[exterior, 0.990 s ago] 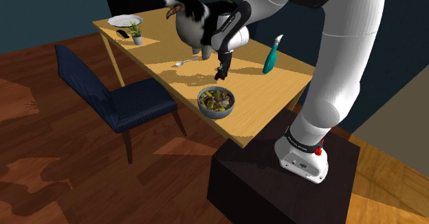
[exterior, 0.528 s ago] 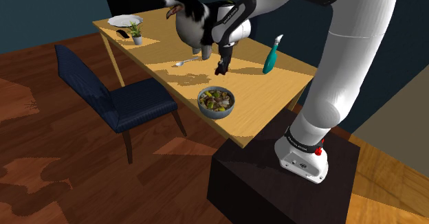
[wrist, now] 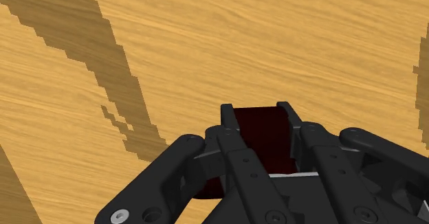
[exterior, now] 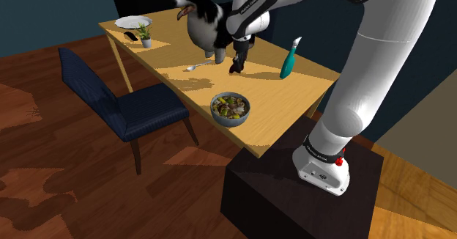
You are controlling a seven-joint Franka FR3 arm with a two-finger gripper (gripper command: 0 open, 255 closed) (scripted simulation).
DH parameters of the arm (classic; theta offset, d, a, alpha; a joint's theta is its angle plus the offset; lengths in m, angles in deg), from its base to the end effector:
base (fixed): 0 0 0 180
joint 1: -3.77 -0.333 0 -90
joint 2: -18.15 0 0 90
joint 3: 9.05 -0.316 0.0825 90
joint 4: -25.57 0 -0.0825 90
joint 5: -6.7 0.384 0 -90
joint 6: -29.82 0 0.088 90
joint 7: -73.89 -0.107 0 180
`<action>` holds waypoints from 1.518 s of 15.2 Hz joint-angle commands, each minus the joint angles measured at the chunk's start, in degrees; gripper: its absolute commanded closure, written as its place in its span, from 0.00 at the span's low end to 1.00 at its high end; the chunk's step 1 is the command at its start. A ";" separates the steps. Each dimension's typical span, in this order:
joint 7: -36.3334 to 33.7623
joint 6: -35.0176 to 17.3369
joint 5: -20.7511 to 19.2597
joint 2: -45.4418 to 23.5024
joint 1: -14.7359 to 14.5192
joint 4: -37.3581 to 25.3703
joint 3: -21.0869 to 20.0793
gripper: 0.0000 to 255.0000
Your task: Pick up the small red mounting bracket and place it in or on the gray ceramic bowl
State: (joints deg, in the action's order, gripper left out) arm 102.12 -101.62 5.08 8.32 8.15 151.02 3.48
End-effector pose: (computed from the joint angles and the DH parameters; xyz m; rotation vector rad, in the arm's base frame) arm 0.5213 -0.1584 0.3051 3.0914 0.3397 -0.1254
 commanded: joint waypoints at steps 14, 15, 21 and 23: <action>-3.04 8.19 -2.00 8.92 -1.46 0.70 -0.73 1.00; -4.31 7.94 -2.29 10.46 -2.01 2.53 -1.25 1.00; -11.97 7.20 -3.02 19.13 -5.20 12.28 -5.11 1.00; -14.53 7.19 -2.81 21.78 -6.30 15.05 -6.65 1.00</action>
State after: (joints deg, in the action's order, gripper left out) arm 89.06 -94.50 2.09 29.04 2.51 165.03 -2.31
